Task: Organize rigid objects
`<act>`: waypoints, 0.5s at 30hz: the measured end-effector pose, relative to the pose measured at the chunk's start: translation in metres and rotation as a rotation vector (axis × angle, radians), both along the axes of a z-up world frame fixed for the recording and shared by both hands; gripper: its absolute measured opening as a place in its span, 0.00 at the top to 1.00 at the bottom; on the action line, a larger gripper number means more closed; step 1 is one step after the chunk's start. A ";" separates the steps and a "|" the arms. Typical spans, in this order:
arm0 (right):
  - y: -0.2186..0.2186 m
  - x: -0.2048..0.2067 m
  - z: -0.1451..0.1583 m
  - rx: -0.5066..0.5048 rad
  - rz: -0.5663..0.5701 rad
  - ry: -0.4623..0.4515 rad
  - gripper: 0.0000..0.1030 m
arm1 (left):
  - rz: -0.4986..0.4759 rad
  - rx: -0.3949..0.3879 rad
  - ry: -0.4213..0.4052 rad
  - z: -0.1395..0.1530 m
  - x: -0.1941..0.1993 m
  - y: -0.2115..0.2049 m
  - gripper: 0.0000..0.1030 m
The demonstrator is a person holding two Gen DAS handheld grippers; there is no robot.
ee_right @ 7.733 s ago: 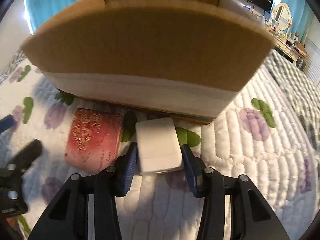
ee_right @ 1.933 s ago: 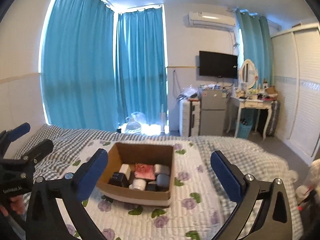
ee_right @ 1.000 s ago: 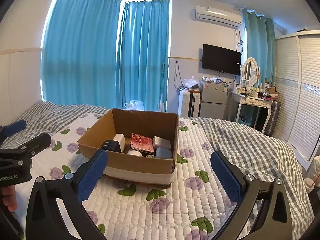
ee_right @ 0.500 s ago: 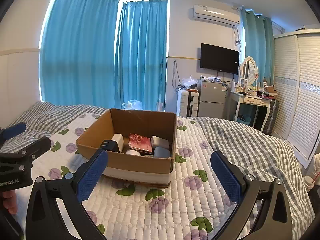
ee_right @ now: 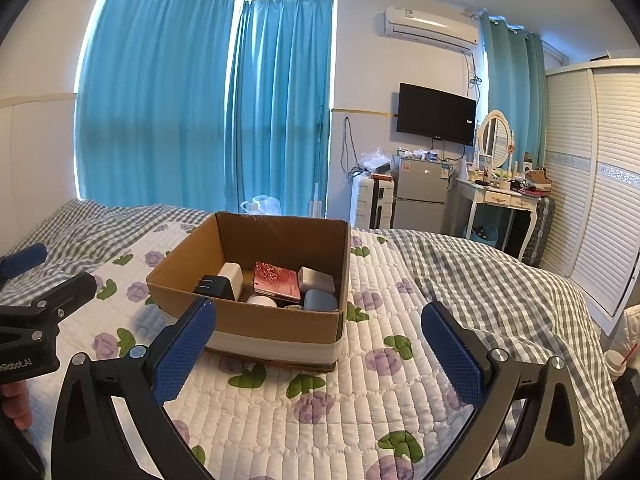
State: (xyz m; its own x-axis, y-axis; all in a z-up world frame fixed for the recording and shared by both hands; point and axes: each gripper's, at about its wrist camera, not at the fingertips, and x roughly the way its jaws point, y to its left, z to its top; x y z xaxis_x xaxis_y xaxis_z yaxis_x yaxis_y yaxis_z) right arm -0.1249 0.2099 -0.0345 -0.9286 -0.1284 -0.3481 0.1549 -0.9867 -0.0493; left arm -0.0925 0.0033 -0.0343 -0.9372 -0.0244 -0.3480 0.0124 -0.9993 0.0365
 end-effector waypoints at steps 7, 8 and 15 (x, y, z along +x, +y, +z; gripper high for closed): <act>0.004 0.000 0.000 -0.011 -0.015 0.004 0.00 | 0.002 -0.001 0.000 0.000 0.001 0.001 0.00; 0.004 -0.001 0.000 -0.012 -0.017 0.003 0.00 | 0.002 -0.003 -0.001 0.000 0.001 0.001 0.00; 0.004 -0.001 -0.001 -0.009 -0.013 0.001 0.00 | -0.004 -0.004 -0.005 -0.001 0.001 0.002 0.00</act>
